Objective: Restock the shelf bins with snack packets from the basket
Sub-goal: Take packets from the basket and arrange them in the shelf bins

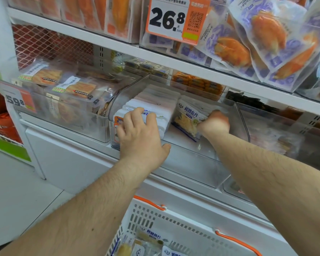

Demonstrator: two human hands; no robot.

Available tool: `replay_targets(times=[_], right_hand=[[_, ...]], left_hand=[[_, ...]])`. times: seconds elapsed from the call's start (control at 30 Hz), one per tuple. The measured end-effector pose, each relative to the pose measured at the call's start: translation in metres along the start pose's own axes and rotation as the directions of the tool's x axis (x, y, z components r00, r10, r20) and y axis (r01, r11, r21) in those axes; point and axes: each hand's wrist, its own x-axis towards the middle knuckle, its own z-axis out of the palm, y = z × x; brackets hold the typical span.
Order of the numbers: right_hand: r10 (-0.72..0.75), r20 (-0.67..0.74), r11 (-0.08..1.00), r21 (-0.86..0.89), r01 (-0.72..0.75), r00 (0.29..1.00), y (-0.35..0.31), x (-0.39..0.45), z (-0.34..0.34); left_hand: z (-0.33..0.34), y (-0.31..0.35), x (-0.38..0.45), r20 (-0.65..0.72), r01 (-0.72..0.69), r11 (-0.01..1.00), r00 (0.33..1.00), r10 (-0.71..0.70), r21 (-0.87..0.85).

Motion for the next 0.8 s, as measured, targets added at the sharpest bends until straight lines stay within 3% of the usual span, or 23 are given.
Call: replay_targets(times=[0.27, 0.47, 0.63, 0.7, 0.8], right_hand=[[0.051, -0.109, 0.977, 0.211, -0.027, 0.993, 0.005, -0.036, -0.022], [-0.100, -0.257, 0.883, 0.422, 0.205, 0.961, 0.003, -0.098, -0.052], [-0.184, -0.295, 0.816, 0.486, 0.313, 0.938, 0.011, -0.146, -0.058], [-0.213, -0.271, 0.783, 0.528, 0.330, 0.939, 0.019, -0.165, -0.053], [-0.233, -0.191, 0.748, 0.592, 0.301, 0.953, 0.042, -0.190, -0.035]], left_hand=[[-0.014, 0.005, -0.006, 0.000, -0.035, 0.999, 0.999, 0.035, -0.026], [-0.024, 0.016, -0.028, -0.026, -0.199, 0.976, 0.980, 0.197, -0.092], [-0.020, 0.022, -0.053, 0.215, -0.246, 0.940, 0.930, 0.297, -0.236], [-0.013, 0.020, -0.062, 0.361, -0.247, 0.930, 0.870, 0.337, -0.272], [-0.002, 0.013, -0.074, 0.589, -0.255, 0.935, 0.727, 0.353, -0.247]])
